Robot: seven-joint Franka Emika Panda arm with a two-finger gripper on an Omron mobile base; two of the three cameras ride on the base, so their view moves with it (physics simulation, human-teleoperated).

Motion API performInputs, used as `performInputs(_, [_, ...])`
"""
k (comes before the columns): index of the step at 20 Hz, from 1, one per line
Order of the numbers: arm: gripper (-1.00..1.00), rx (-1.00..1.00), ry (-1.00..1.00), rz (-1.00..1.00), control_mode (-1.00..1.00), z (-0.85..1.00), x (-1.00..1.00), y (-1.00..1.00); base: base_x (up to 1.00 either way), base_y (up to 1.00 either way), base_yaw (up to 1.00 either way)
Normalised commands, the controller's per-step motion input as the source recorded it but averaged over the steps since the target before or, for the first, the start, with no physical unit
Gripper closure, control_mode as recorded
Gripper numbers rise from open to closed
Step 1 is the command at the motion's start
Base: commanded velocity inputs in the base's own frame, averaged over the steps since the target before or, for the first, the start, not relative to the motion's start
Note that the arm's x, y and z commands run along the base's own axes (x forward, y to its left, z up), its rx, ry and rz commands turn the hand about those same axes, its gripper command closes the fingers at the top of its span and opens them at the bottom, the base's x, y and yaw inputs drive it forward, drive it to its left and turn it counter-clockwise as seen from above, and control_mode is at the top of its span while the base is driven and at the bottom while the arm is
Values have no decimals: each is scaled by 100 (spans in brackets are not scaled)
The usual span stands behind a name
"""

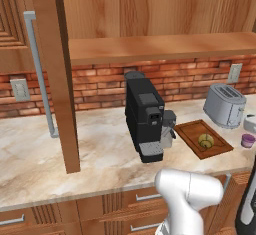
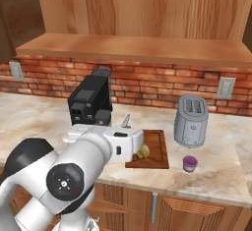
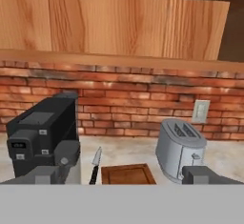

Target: Pick the bread, place it on the cutting board, pick the jam, place it on the counter, and close the cabinet.

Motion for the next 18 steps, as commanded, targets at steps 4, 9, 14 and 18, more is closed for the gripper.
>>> performInputs(4, [-100, 0, -10, -3, -100, 18, -40, 22, 0, 0, 0])
performInputs(9, [-100, 0, -15, -2, -100, 7, -30, 20, 0, 0, 0])
performInputs(14, [-100, 0, -11, -4, -100, 1, -28, 23, 0, 0, 0])
performInputs(18, [-100, 0, -3, -7, -100, 0, -12, 42, 0, 0, 0])
